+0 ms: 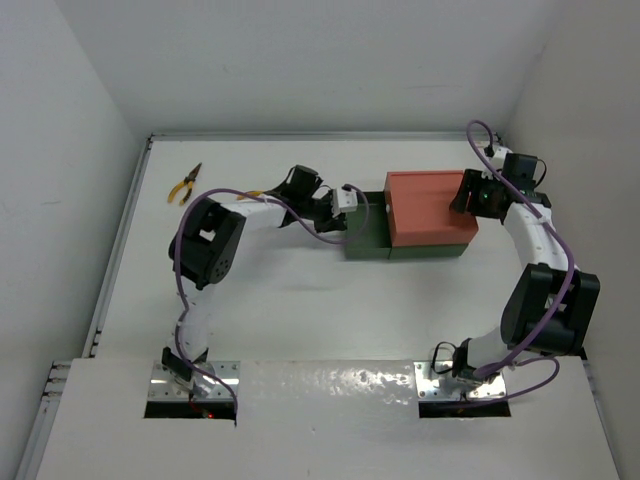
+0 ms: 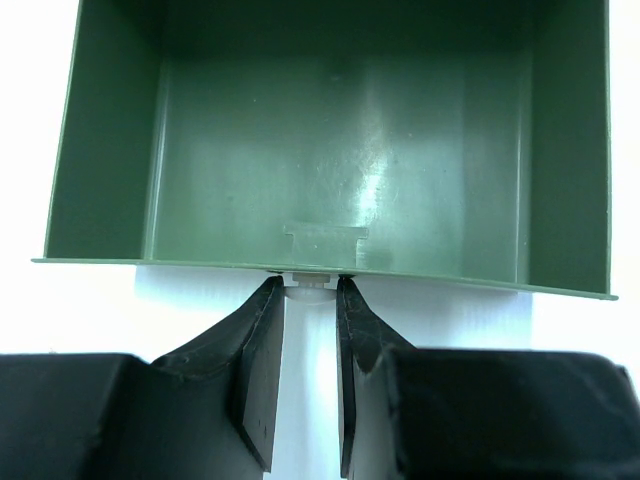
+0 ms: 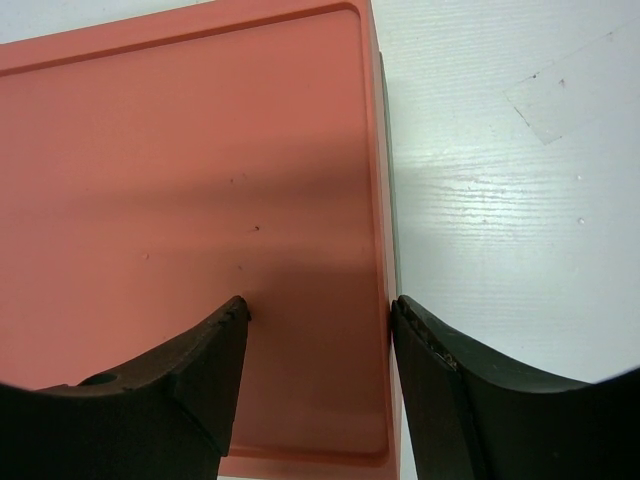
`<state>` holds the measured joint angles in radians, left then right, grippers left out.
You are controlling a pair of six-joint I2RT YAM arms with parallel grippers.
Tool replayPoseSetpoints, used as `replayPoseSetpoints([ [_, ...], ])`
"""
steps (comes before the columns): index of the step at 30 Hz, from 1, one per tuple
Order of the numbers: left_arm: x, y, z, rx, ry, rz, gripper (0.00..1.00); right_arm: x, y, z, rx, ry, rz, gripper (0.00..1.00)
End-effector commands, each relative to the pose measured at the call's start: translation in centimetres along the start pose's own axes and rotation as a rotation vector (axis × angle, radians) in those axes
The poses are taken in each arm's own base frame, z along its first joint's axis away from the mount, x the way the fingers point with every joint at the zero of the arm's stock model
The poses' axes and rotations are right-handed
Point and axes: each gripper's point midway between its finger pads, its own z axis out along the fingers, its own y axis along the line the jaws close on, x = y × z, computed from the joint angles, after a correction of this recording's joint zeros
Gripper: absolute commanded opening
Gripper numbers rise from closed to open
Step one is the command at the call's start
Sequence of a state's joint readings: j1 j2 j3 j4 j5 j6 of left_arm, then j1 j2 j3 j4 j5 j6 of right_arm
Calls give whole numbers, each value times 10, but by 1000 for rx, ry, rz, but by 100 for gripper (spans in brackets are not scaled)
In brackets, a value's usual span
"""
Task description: Sort the tools into containers
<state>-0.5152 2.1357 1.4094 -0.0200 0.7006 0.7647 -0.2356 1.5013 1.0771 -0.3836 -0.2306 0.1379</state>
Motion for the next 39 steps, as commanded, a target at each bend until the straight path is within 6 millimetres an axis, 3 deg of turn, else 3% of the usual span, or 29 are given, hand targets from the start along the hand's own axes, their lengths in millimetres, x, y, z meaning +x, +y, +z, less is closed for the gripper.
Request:
replayPoseSetpoints([
  [1, -7, 8, -24, -29, 0, 43, 0, 68, -12, 10, 44, 224, -5, 58],
  [5, -14, 4, -25, -16, -20, -13, 1, 68, -9, 10, 21, 215, -11, 59],
  [6, -19, 6, -26, -22, -23, -46, 8, 69, -9, 10, 20, 215, -17, 60],
  [7, -20, 7, -27, -25, -20, -54, 37, 68, -9, 9, 21, 209, -20, 60],
  [8, -22, 10, -30, -37, -12, -55, 53, 68, -8, 9, 19, 208, -20, 61],
  [10, -22, 10, -34, -51, -4, -53, 76, 67, -7, 8, 11, 206, -17, 63],
  [11, -27, 10, -39, -59, -7, -48, 82, 64, -6, 8, 8, 200, -20, 65],
  [14, -44, 11, -53, -71, -14, -59, 90, 61, -5, 6, 0, 196, -24, 70],
  [15, -58, 19, -62, -91, -35, -78, 91, 60, -5, 5, 0, 193, -25, 70],
  [16, -77, 30, -76, -121, -60, -76, 92, 58, -3, 4, -6, 187, -27, 72],
  [20, -115, 52, -119, -182, -91, -115, 92, 53, 2, 5, -34, 171, -29, 73],
  [23, -110, 72, -152, -265, -25, -179, 91, 51, 4, 6, -43, 175, -22, 74],
  [26, -71, 116, -200, -487, 53, -413, 84, 44, 4, 0, -39, 171, -30, 75],
  [27, -40, 125, -210, -535, 115, -518, 84, 42, 4, -1, -39, 164, -32, 75],
  [28, -22, 149, -249, -639, 109, -622, 85, 41, 6, -2, -49, 156, -34, 76],
  [29, -3, 158, -266, -682, 135, -687, 86, 38, 7, -4, -51, 147, -35, 77],
  [30, 33, 175, -302, -747, 168, -796, 87, 36, 8, -5, -53, 143, -29, 77],
  [32, 72, 186, -341, -812, 171, -936, 89, 35, 9, -5, -57, 144, -25, 78],
  [33, 104, 190, -366, -840, 167, -1006, 90, 34, 9, -5, -58, 141, -18, 78],
  [34, 120, 189, -374, -845, 197, -982, 95, 34, 10, -5, -60, 143, -17, 78],
  [36, 146, 187, -383, -876, 298, -907, 93, 36, 11, -4, -67, 147, -13, 78],
  [38, 167, 178, -377, -834, 391, -837, 82, 38, 12, -3, -70, 145, -14, 78],
  [39, 165, 181, -379, -834, 389, -829, 74, 42, 11, -3, -69, 151, -11, 78],
])
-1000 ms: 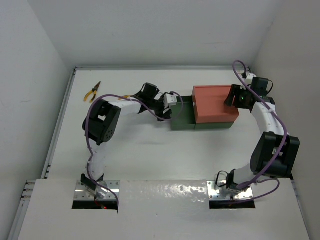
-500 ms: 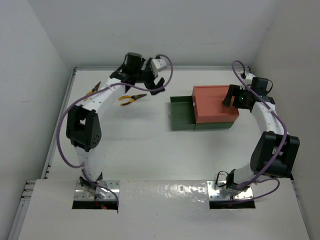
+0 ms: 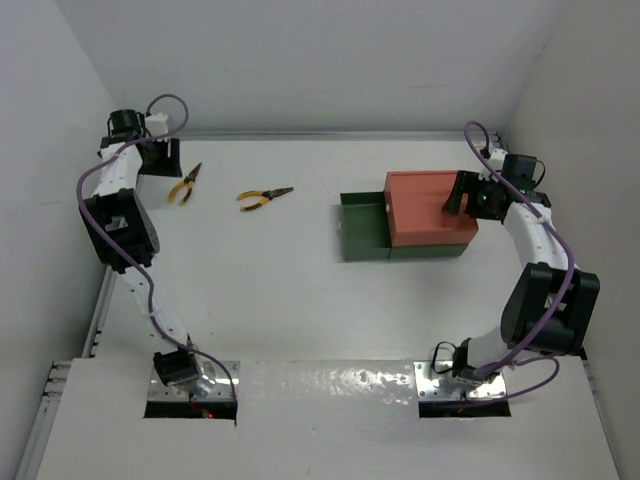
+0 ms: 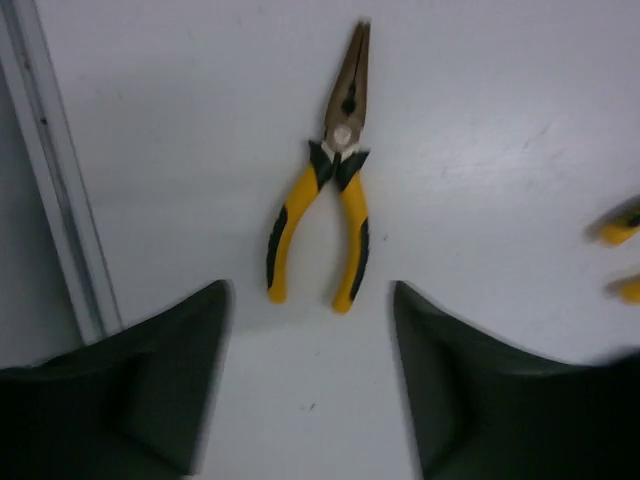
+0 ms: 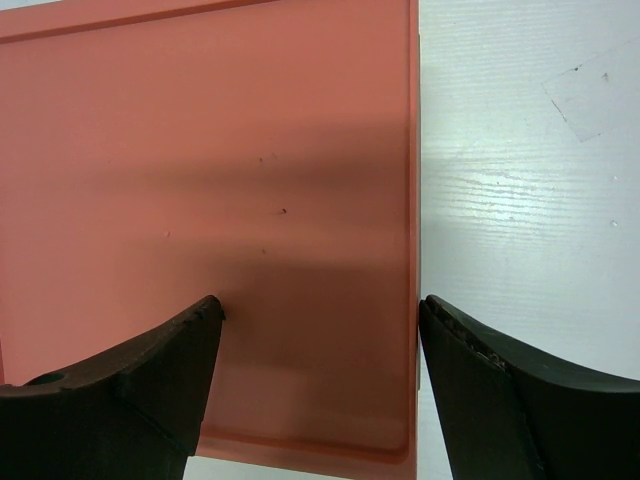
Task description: Sort the tools into containers
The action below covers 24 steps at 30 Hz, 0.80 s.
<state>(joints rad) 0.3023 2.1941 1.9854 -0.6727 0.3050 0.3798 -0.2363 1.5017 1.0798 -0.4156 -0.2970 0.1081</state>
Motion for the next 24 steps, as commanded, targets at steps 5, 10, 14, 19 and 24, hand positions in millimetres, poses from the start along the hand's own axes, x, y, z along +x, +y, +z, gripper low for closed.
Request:
replayPoseSetpoints([
  [5, -19, -28, 16, 9, 7, 144, 49, 45, -1, 0, 5, 146, 10, 77],
  [10, 6, -28, 37, 14, 98, 150, 49, 45, -2, -2, 17, 145, 11, 77],
  [14, 23, -21, 51, -36, 156, 159, 49, 44, -2, -3, 18, 145, 16, 77],
  [19, 37, -10, 50, -82, 209, 196, 49, 46, -2, -6, 23, 160, 18, 77],
  [24, 62, -6, 61, -82, 261, 228, 50, 50, -5, -8, 39, 163, 10, 77],
])
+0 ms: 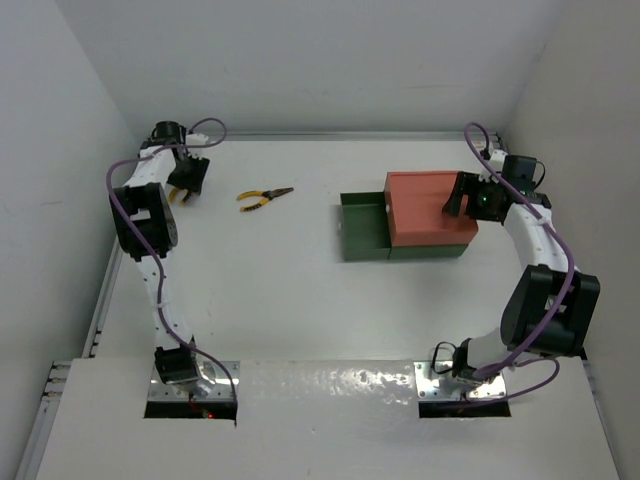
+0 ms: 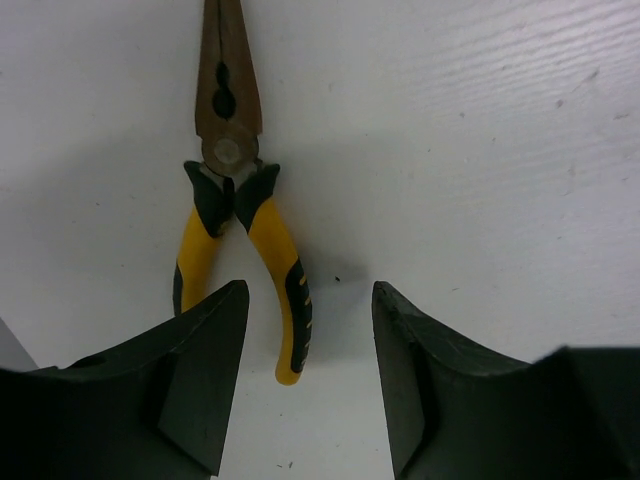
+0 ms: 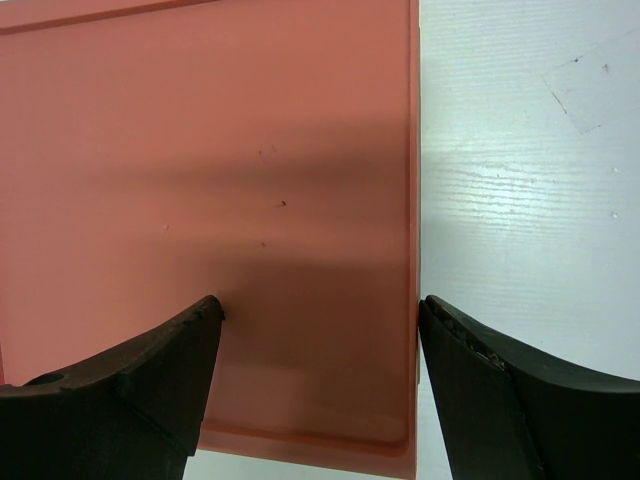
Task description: Sort the tools into containers
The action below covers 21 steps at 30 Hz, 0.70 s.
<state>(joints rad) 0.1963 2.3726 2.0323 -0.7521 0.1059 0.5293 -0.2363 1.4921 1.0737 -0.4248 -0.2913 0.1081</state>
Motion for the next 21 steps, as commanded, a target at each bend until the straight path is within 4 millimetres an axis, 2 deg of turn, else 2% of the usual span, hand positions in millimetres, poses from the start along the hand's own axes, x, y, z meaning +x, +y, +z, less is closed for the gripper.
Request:
replayPoseSetpoints([
  [1, 8, 14, 6, -50, 21, 15, 50, 48, -4, -5, 32, 162, 8, 77],
  [3, 8, 15, 12, -49, 24, 9, 48, 48, -3, -5, 28, 162, 10, 77],
  [4, 15, 14, 18, -42, 44, 9, 47, 47, -3, -6, 27, 159, 9, 77],
  [6, 22, 10, 22, -28, 68, 17, 39, 47, -4, -7, 33, 163, 9, 77],
  [7, 32, 8, 26, -13, 96, 15, 33, 46, -4, -8, 37, 159, 9, 77],
  [8, 35, 4, 27, 0, 105, 19, 18, 45, -4, -9, 39, 158, 6, 77],
  [10, 40, -6, 27, 47, 110, 18, 0, 43, -5, -10, 43, 151, 5, 77],
  [12, 44, -17, 24, 101, 117, 8, 0, 42, -5, -11, 43, 149, 4, 77],
  [13, 35, -26, 16, 150, 82, -2, 0, 40, -4, -11, 42, 146, 5, 77],
  [15, 19, -31, 3, 174, 27, -40, 0, 39, -4, -11, 42, 143, 6, 77],
  [16, -3, -34, -16, 192, -51, -42, 0, 38, -4, -10, 41, 145, 9, 77],
  [17, -15, -36, -27, 197, -94, -57, 0, 38, -4, -11, 41, 145, 9, 77],
  [18, -35, -35, -51, 183, -162, -43, 0, 37, -3, -11, 38, 141, 10, 77],
  [20, -61, -42, -73, 179, -254, -22, 0, 37, -2, -11, 36, 142, 12, 77],
  [21, -75, -44, -94, 165, -305, -7, 0, 37, -2, -10, 34, 140, 12, 77],
])
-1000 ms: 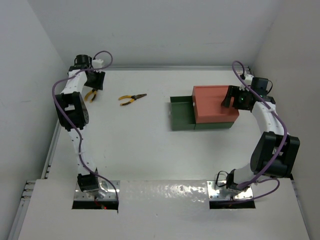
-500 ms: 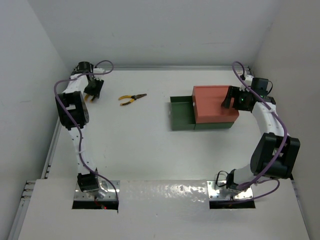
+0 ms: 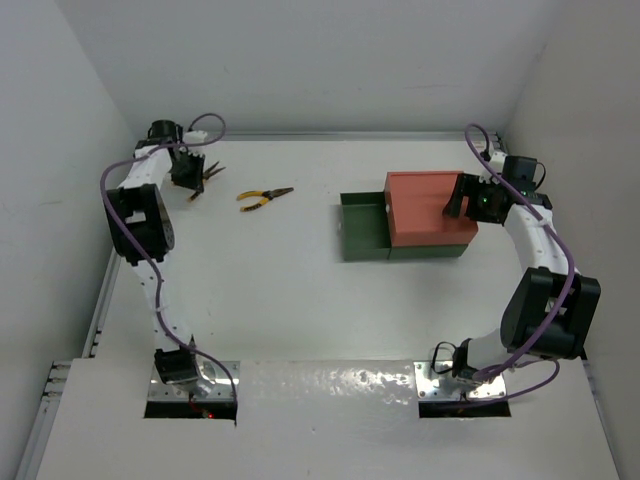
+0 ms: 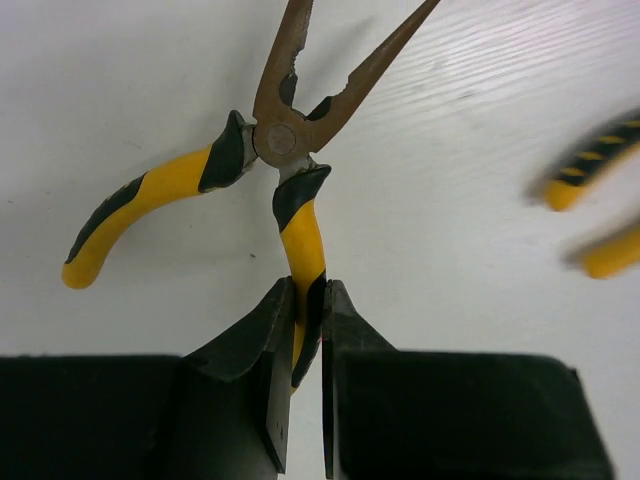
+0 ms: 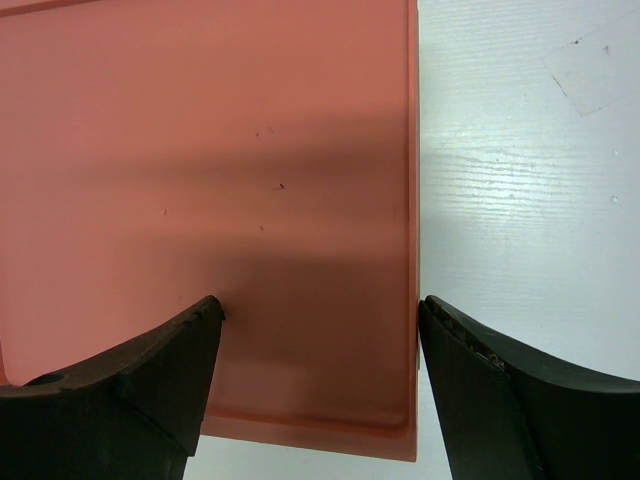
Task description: Sort the tools into containers
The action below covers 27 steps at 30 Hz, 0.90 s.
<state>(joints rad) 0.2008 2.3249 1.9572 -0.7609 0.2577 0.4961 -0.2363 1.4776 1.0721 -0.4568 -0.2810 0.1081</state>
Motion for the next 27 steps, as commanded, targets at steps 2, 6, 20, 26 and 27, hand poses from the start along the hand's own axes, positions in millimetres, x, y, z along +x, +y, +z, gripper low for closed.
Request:
replayPoseSetpoints([
  [2, -102, -49, -96, 34, -327, 104, 0, 32, -3, -5, 26, 123, 7, 77],
  [6, -130, -113, -134, 126, -446, 239, 0, 30, -2, -7, 26, 121, 5, 77],
  [20, -82, -350, -150, 388, -422, 878, 0, 24, 2, -8, 5, 111, 16, 77],
  [26, -65, -374, -125, 357, -365, 961, 0, 24, 3, -12, 8, 110, 11, 77],
  [27, -63, -379, -124, 340, -361, 1000, 0, 24, 3, -13, 9, 105, 11, 77],
])
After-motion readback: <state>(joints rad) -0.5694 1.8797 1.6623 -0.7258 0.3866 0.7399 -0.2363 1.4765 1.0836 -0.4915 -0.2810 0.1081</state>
